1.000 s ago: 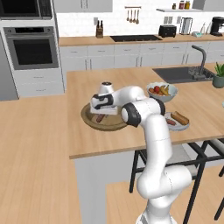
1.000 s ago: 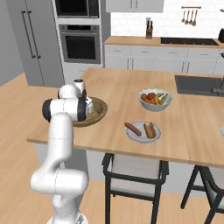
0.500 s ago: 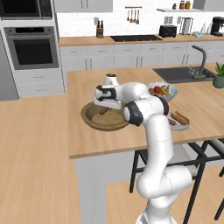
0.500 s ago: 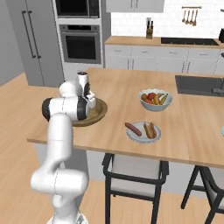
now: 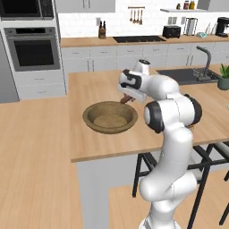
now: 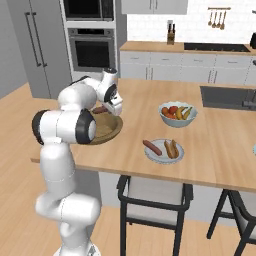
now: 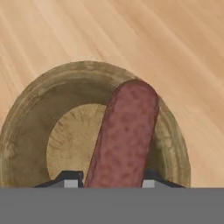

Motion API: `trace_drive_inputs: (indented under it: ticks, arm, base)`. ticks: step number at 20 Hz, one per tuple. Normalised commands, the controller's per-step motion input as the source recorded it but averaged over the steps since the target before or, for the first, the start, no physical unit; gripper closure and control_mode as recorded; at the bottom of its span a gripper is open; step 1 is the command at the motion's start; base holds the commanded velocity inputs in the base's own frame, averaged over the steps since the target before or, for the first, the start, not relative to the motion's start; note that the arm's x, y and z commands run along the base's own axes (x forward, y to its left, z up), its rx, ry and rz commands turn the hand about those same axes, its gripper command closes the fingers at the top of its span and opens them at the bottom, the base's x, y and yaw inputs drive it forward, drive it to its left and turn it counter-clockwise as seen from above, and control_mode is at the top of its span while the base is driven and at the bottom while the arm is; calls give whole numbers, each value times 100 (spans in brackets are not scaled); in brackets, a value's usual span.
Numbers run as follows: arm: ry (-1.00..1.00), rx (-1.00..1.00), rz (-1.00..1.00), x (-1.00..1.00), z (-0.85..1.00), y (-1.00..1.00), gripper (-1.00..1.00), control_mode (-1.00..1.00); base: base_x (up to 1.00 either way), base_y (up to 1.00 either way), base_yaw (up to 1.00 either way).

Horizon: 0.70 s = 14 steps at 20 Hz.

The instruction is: Place one bun and one sausage from the bowl on each plate.

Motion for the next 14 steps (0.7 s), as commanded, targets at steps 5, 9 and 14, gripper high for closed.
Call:
trace_drive_inputs:
  ticks: [5,9,14]
  arm:
    - [-6,0,-18,-100,99,-82,100,-100]
    - [4,-6,-16,-100,44,-30,100,-100]
    - [8,-9,-10,-75,8,-5,100,-100]
  base:
    - [0,0,0]
    - [0,0,0]
    - [0,0,0]
